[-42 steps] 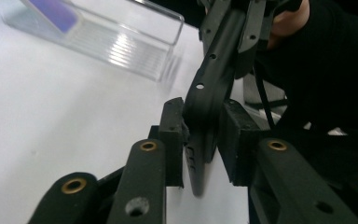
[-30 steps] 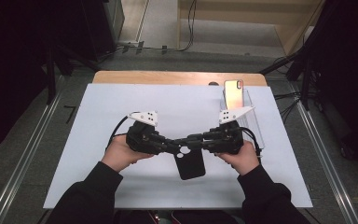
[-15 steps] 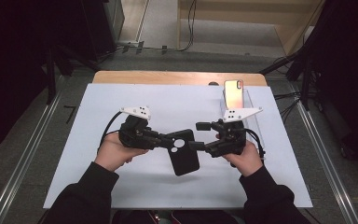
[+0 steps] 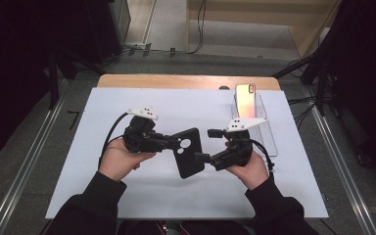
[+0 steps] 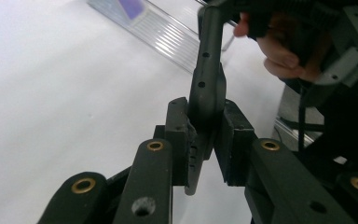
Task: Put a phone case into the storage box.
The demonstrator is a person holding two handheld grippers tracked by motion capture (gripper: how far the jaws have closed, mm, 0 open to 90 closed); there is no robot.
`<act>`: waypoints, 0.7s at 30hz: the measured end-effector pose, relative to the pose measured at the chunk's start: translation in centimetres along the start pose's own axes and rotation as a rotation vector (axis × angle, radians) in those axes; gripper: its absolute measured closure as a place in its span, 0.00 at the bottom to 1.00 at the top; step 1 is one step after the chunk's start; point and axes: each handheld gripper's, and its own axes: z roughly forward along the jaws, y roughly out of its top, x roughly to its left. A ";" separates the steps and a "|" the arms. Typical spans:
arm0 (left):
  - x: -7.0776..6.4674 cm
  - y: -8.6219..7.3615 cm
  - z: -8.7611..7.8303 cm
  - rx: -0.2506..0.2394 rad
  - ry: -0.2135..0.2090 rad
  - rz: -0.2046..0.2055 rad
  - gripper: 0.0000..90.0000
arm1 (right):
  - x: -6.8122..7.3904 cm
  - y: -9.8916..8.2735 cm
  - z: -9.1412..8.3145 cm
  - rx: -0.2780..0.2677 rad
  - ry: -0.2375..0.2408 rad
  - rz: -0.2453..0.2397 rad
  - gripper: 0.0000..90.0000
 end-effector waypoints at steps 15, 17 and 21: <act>-1.0 0.6 0.6 0.003 0.119 -0.165 0.86 | 1.8 -0.3 2.5 0.013 -0.221 0.012 0.00; -1.3 0.7 0.8 0.000 0.129 -0.171 0.86 | 1.9 -0.4 2.9 0.019 -0.236 0.013 0.00; -1.9 0.9 1.0 -0.013 0.131 -0.180 0.86 | 2.3 -0.4 3.7 0.027 -0.261 0.008 0.00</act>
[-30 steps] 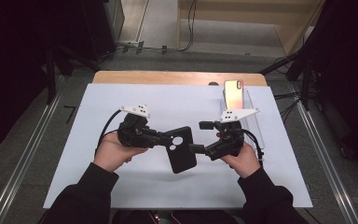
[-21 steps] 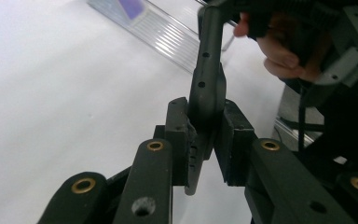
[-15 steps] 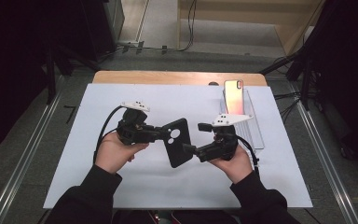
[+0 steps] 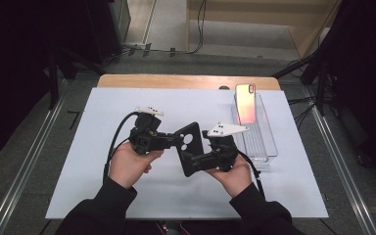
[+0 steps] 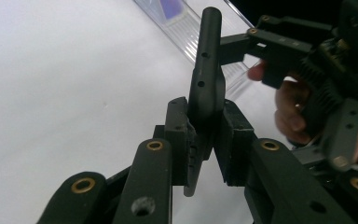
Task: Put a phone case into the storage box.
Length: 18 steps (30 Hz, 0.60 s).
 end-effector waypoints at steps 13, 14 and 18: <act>-0.9 0.0 0.2 -0.047 -0.024 -0.008 0.83 | 0.5 -0.1 0.7 0.024 -0.067 -0.015 0.14; -0.9 0.0 0.1 -0.047 -0.047 -0.007 0.74 | 0.5 -0.1 0.6 0.024 -0.065 -0.014 0.15; -1.0 0.1 -0.9 -0.050 -0.048 0.026 0.51 | -0.1 0.3 -0.1 0.019 -0.060 -0.016 0.15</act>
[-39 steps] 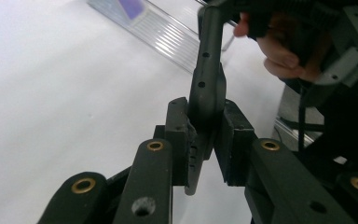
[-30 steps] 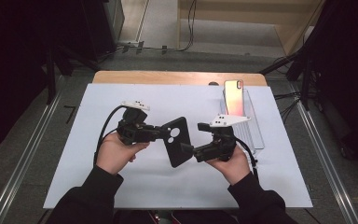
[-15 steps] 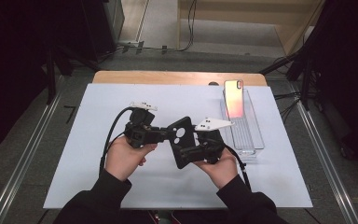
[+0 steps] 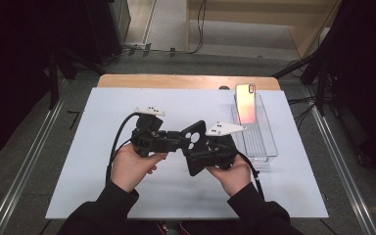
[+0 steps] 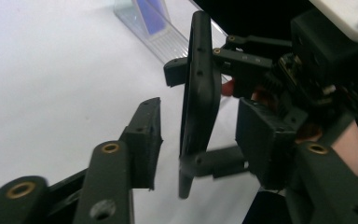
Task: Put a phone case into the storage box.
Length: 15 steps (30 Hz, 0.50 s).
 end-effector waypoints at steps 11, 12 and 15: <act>1.9 -2.7 -2.1 0.001 -0.046 0.192 0.35 | -4.9 1.9 -4.3 -0.035 0.065 0.023 0.15; 2.3 -3.2 -2.1 0.005 -0.040 0.205 0.35 | -5.5 2.1 -4.7 -0.034 0.051 0.019 0.15; 3.7 -4.7 -2.3 0.014 -0.049 0.189 0.35 | -7.3 2.6 -5.7 -0.028 0.013 0.030 0.15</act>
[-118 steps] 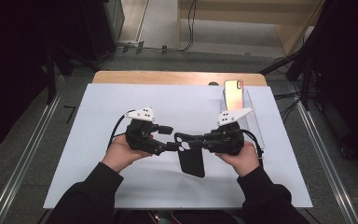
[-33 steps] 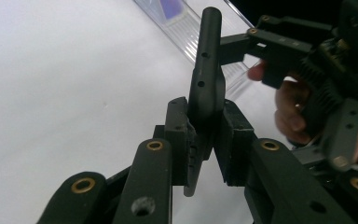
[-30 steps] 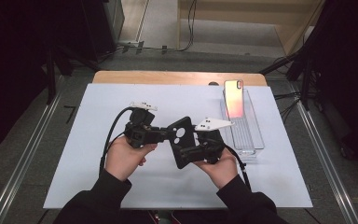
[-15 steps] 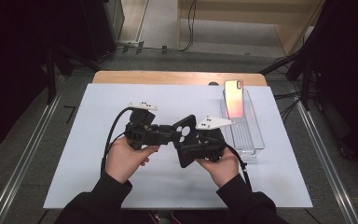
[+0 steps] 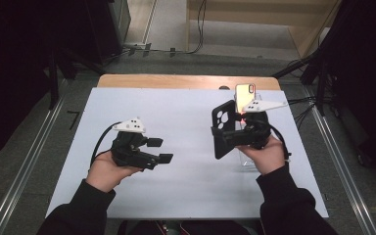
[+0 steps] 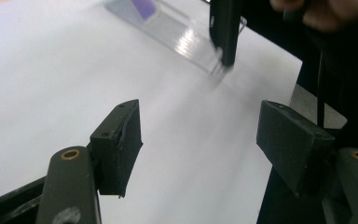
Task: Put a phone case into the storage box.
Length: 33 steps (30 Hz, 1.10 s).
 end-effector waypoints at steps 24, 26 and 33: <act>2.3 -6.2 -1.1 -0.036 0.067 -0.032 0.35 | -13.3 0.9 2.7 0.005 -0.423 0.216 0.15; 2.3 -6.3 -1.0 -0.035 0.062 -0.030 0.35 | -14.0 0.5 3.7 0.015 -0.436 0.240 0.15; 2.3 -6.4 -1.1 -0.039 0.060 -0.034 0.35 | -15.3 -0.8 6.3 0.076 -0.476 0.278 0.14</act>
